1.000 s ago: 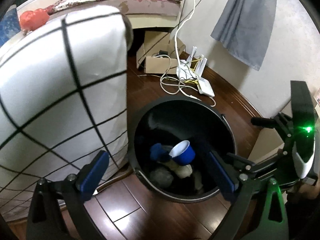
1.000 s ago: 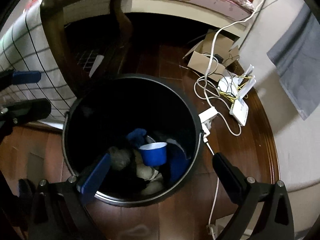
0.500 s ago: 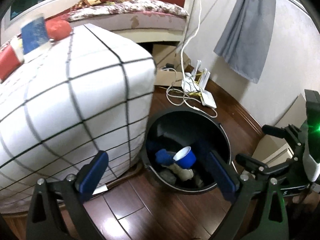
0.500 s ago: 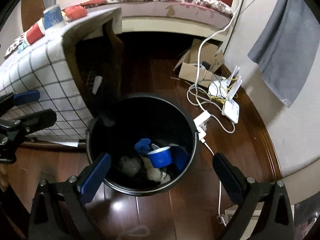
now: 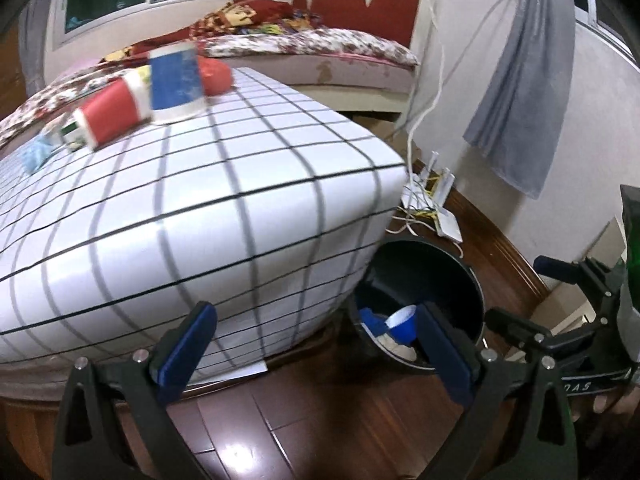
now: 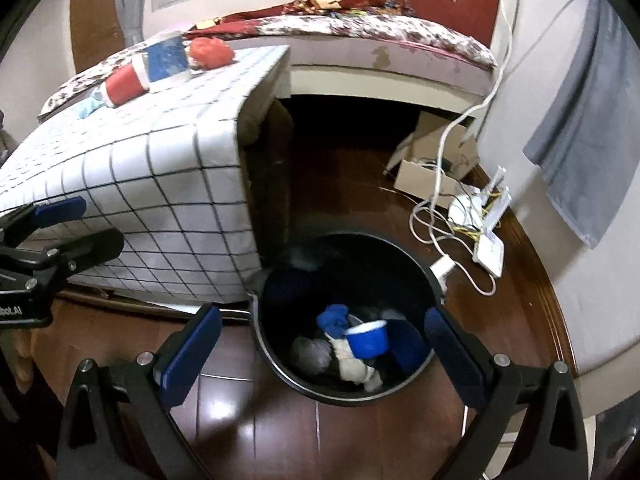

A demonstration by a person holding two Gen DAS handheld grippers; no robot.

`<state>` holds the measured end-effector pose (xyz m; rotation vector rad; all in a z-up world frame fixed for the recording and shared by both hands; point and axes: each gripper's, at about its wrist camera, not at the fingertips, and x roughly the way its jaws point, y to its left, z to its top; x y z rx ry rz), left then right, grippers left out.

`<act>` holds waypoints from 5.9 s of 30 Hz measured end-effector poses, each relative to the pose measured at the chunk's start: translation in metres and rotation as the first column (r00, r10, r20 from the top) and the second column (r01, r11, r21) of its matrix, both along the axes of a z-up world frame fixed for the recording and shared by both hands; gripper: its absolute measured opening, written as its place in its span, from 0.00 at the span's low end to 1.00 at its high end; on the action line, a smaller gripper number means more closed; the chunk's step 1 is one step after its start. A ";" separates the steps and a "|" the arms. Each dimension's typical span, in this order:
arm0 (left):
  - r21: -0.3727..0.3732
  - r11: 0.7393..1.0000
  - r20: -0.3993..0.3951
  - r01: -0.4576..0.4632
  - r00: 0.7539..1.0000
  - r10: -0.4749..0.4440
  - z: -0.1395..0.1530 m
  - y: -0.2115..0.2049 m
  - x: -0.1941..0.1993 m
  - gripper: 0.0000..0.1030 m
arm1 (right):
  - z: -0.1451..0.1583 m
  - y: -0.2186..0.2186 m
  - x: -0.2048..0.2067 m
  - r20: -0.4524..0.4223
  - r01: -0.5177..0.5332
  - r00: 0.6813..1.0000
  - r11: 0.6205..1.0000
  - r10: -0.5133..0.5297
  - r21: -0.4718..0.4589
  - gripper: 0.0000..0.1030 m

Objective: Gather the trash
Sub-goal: 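Move both tools back toward the table, then grasp the red paper cup with the left tool while the right tool grasps the blue cup, then carry both cups over the black bin and open both tools to drop them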

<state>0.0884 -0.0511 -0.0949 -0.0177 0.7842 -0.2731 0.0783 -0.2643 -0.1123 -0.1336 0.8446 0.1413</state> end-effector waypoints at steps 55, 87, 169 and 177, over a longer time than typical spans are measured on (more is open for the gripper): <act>0.060 0.965 0.126 -0.256 0.961 0.247 0.059 0.171 0.159 0.96 | 0.092 0.238 0.239 0.162 -0.250 0.960 0.962 0.231 0.108 0.57; -0.012 0.998 0.058 -0.068 0.996 0.069 0.054 0.140 0.182 0.87 | 0.095 0.159 0.215 0.182 -0.139 0.977 0.982 0.114 0.131 0.57; -0.012 0.969 0.137 0.245 0.961 -0.241 0.059 -0.068 0.011 0.55 | 0.081 -0.065 0.002 0.175 0.170 0.962 0.961 -0.210 0.219 0.56; -0.015 0.958 0.100 0.285 0.954 -0.282 0.040 -0.091 0.010 0.55 | 0.055 -0.092 0.000 0.096 0.216 0.964 0.939 -0.249 0.267 0.56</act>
